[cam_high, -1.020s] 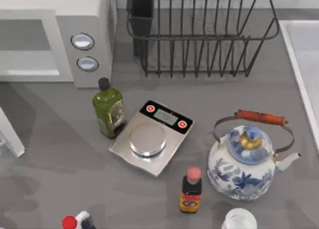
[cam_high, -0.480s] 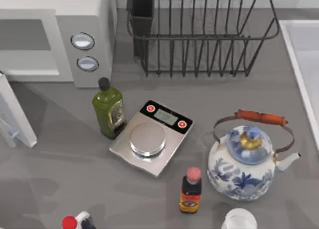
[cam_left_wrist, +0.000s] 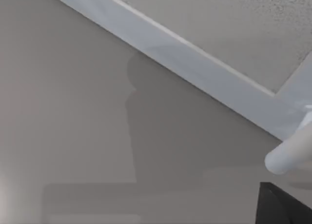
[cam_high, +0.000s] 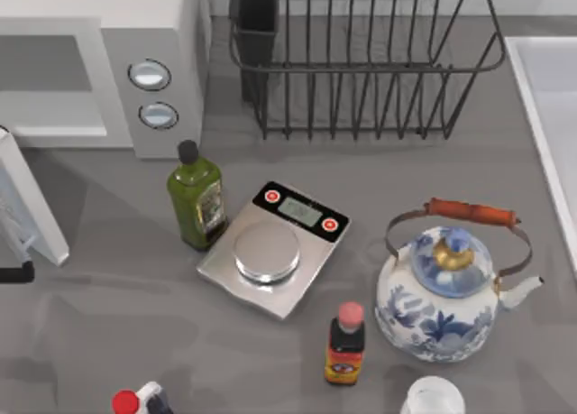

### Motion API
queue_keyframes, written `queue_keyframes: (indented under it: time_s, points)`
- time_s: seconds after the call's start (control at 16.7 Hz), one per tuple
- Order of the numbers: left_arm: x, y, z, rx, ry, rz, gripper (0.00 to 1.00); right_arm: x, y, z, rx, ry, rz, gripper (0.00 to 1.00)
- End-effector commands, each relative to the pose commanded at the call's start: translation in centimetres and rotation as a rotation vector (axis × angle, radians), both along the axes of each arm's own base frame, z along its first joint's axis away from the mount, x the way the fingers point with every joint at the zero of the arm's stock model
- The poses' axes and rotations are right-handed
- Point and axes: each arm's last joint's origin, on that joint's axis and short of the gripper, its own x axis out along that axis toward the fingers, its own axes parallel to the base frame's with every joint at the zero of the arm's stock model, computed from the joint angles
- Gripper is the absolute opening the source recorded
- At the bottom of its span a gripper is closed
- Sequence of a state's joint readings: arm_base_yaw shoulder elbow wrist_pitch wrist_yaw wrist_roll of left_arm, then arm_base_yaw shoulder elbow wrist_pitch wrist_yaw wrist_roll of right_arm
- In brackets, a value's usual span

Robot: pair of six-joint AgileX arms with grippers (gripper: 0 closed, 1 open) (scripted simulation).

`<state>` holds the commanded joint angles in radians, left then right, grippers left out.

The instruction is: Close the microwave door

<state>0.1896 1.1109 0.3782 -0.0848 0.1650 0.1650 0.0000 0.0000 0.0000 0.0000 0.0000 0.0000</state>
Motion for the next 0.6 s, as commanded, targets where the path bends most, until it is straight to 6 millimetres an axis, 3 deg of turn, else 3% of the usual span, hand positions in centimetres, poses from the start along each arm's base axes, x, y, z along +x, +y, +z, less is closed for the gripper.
queue_keyframes:
  time_s: [0.24, 0.6]
  points:
    - [-0.6, -2.1, 0.0, -0.002, -0.016, 0.019, 0.00, 0.0, 0.0, 0.0, 0.000, 0.000, 0.000, 1.00]
    - [-0.2, -2.0, 0.1, -0.005, -0.019, 0.020, 0.00, 0.0, 0.0, 0.0, 0.000, 0.000, 0.000, 1.00]
